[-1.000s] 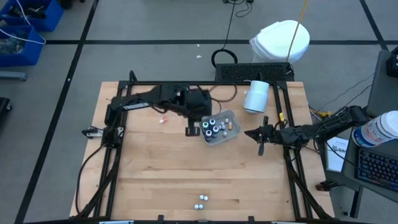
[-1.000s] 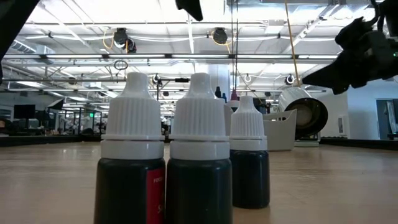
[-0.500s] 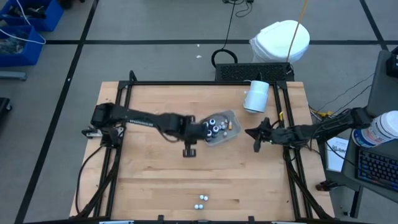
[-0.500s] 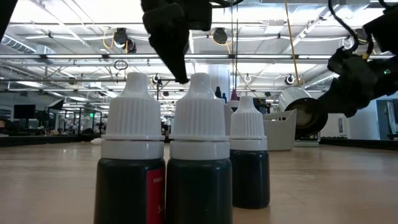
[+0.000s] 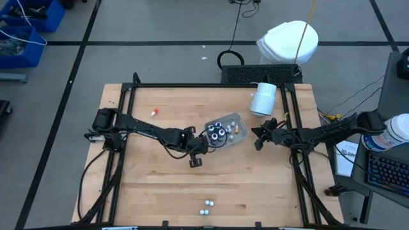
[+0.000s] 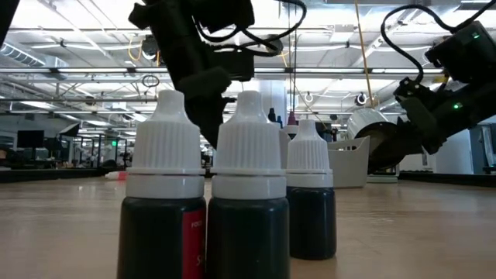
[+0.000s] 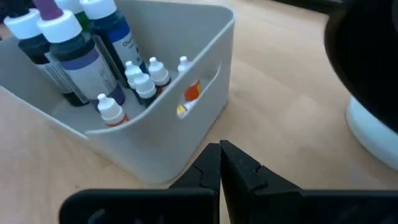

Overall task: Pick & Place food coloring
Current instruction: Adjust the gray bin

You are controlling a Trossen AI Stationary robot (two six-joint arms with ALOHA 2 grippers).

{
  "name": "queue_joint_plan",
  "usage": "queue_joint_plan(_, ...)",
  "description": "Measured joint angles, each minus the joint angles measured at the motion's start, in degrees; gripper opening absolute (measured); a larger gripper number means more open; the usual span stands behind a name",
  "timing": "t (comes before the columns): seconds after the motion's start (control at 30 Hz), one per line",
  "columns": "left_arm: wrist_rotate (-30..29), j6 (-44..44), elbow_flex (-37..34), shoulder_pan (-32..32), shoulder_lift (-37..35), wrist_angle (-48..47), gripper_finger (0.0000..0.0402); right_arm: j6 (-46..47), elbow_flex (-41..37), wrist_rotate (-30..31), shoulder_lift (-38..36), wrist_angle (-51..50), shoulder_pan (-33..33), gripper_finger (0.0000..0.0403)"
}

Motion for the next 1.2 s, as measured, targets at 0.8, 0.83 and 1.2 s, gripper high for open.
queue_joint_plan(0.8,-3.21,3.66,-0.63,8.68,0.00,5.84,0.0003,-6.55,1.72,-17.55,17.70,23.02,-4.38,0.0000)
queue_joint_plan(0.83,-3.24,3.71,-0.63,8.98,0.00,5.60,0.0004,-6.55,2.25,-17.98,18.39,22.98,-4.20,0.0000)
queue_joint_plan(1.2,-3.89,4.30,-0.63,10.52,0.00,2.80,0.0007,-6.75,8.29,-17.83,27.68,23.81,-2.04,0.0000)
